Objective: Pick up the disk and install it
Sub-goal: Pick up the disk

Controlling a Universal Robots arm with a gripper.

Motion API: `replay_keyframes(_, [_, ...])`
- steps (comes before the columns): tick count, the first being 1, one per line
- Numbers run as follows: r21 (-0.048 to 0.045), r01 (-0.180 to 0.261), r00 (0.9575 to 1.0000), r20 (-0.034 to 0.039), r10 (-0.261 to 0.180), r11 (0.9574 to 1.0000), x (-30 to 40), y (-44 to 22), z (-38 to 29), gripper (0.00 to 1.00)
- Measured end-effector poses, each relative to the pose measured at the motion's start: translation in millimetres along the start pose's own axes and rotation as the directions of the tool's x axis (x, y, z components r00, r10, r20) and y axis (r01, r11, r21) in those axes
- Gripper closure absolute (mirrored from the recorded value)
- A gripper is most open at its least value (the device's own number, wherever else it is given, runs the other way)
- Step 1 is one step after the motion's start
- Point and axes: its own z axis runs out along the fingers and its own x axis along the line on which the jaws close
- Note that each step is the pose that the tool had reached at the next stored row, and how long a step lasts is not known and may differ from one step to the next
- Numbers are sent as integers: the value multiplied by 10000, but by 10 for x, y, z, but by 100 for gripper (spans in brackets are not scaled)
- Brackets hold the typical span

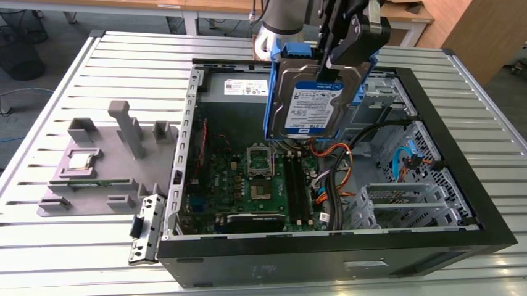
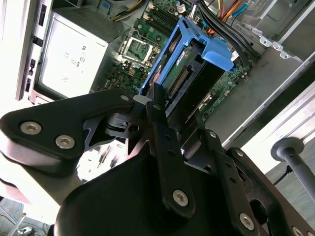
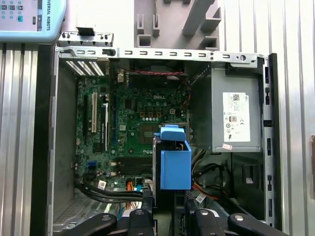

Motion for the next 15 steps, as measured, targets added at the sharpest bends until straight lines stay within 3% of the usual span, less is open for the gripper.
replay_keyframes(15, [0,1,10000,0,-1,10000,89,-1,-6,65])
